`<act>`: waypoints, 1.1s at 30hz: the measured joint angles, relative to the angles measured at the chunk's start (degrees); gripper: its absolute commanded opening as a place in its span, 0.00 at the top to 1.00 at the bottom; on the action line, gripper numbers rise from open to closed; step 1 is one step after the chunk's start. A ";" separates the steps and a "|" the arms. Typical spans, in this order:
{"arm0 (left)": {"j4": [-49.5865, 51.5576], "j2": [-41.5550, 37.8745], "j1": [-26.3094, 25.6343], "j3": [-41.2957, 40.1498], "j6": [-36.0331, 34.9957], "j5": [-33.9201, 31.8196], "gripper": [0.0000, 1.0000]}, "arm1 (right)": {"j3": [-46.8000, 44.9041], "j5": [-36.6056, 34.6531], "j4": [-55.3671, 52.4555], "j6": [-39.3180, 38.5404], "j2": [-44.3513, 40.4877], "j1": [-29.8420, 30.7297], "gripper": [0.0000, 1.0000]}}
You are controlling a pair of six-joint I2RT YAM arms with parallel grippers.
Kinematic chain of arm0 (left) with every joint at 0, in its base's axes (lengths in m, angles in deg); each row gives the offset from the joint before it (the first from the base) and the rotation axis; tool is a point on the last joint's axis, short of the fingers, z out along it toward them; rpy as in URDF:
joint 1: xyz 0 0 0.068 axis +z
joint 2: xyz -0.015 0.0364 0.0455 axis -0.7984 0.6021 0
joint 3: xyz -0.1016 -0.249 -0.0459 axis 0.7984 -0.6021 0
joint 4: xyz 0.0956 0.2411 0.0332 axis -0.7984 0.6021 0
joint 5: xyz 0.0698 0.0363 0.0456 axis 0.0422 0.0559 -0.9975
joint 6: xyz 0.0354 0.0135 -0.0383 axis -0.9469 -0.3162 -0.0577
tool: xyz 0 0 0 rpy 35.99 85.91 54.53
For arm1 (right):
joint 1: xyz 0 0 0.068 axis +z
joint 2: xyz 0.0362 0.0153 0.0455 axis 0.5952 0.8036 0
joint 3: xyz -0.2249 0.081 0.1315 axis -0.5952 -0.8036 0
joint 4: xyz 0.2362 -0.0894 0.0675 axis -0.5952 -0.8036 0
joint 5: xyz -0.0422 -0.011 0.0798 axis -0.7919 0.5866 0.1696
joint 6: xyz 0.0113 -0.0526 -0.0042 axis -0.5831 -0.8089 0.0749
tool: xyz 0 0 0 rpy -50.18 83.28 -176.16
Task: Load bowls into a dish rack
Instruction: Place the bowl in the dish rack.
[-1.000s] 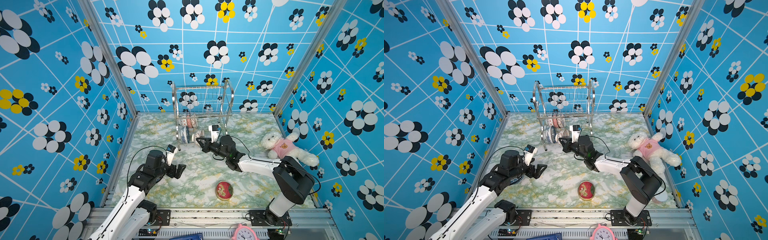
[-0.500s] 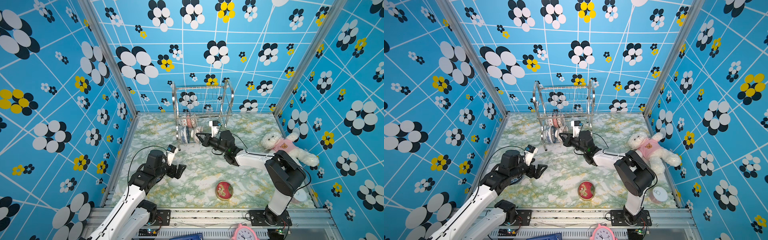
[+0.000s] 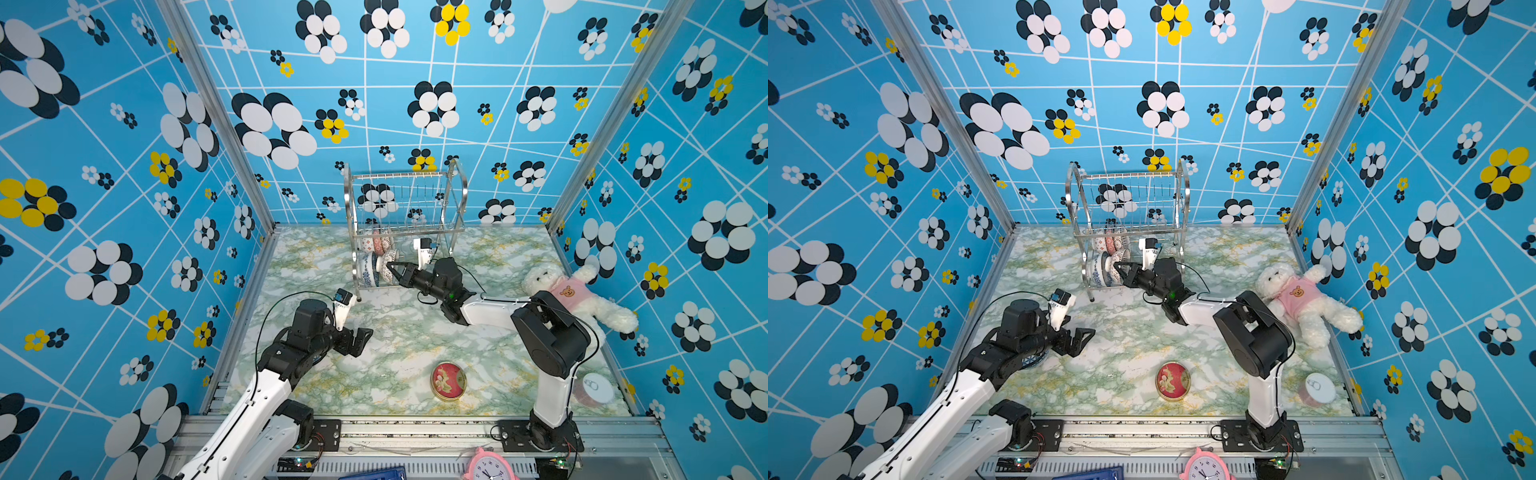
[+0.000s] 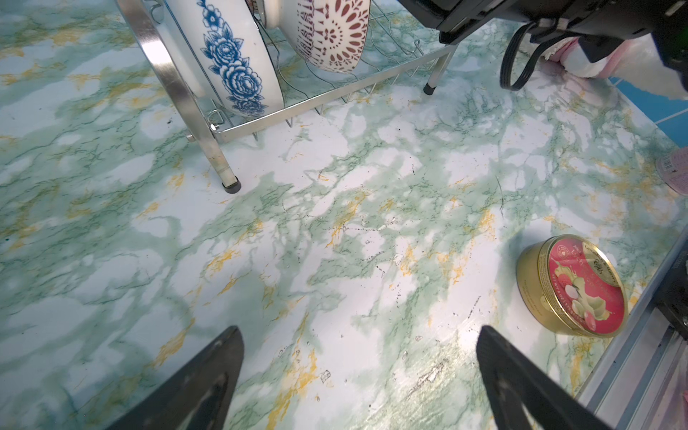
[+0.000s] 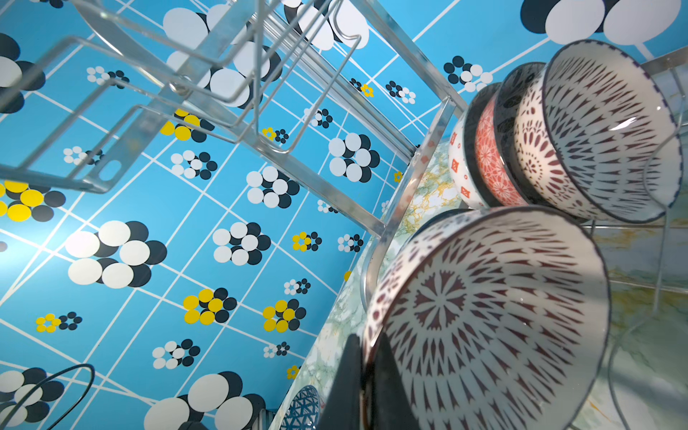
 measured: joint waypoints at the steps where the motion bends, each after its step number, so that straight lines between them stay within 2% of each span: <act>1: 0.00 0.00 0.00 0.00 0.00 0.02 0.01 | 0.22 0.20 0.44 0.20 0.48 -0.13 1.00; 33: -0.39 0.00 -0.48 0.00 0.00 0.59 0.01 | 5.99 6.86 7.08 6.58 9.25 -2.56 1.00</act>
